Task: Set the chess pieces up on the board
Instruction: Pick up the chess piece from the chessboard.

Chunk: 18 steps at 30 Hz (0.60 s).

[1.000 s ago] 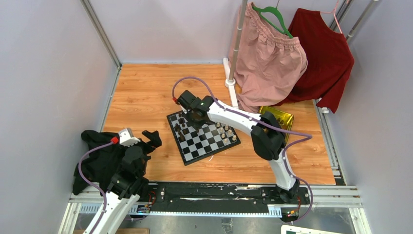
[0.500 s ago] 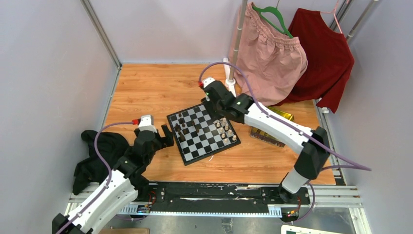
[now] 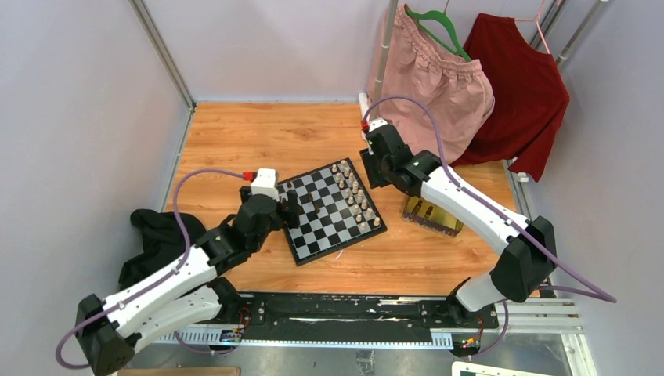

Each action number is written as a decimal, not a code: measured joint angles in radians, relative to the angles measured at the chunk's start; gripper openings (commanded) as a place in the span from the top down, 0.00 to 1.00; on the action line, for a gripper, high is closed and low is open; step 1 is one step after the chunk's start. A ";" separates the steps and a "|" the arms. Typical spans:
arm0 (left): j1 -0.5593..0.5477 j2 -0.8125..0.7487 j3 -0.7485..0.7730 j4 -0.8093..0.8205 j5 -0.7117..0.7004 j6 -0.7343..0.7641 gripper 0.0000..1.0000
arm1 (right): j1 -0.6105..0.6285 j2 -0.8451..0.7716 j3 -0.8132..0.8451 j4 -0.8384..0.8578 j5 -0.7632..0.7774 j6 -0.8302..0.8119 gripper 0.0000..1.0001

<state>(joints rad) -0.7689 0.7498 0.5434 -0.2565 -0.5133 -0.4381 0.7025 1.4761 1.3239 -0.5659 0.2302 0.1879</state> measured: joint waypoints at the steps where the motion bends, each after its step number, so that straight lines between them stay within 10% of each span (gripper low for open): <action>1: -0.021 0.033 0.024 -0.012 -0.014 0.007 0.04 | -0.011 -0.005 -0.005 0.000 0.000 0.002 0.57; 18: -0.158 0.567 0.369 -0.088 -0.047 0.087 0.15 | -0.169 -0.070 -0.078 0.048 -0.053 0.014 0.57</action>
<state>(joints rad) -0.9264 1.3170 0.9123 -0.3443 -0.5602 -0.3508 0.5339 1.4059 1.2461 -0.5182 0.1768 0.2024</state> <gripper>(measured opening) 0.898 0.427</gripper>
